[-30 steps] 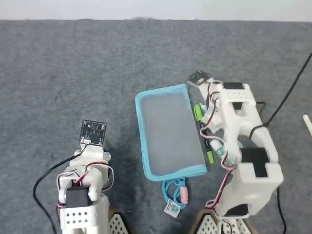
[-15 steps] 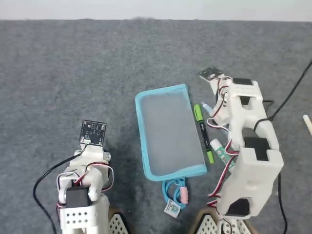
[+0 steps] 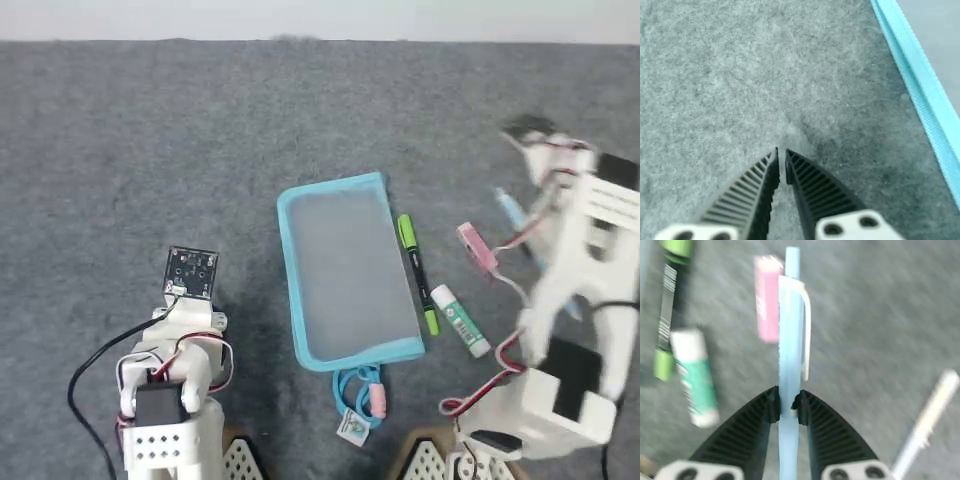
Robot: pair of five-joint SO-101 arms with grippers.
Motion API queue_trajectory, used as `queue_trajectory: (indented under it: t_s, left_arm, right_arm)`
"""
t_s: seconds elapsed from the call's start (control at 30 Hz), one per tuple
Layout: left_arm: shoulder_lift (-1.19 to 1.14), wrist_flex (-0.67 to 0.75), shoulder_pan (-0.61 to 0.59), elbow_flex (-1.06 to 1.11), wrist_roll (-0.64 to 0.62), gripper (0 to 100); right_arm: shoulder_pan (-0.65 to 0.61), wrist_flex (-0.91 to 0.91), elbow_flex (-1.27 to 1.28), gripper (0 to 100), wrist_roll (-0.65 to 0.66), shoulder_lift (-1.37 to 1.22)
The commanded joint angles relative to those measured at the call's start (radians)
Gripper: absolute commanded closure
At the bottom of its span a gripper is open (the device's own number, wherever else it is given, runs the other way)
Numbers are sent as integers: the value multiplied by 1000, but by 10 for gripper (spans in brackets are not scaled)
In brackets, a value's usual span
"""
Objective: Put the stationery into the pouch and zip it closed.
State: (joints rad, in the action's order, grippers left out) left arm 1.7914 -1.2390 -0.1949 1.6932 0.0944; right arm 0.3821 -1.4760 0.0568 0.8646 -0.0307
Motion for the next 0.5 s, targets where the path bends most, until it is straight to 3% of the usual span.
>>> queue_trajectory:
  t_s: [0.0,0.2,0.47]
  left_arm:
    - [-5,-5,-6,-5,12,981]
    - [-5,-5,-6,-5,12,981]
    - [-5,-5,-6,-5,12,981]
  right_arm:
    - [160,1,-49,987,164,31]
    - [320,180,-52,987,207,-137]
    - [352,315,-91,986,212,-255]
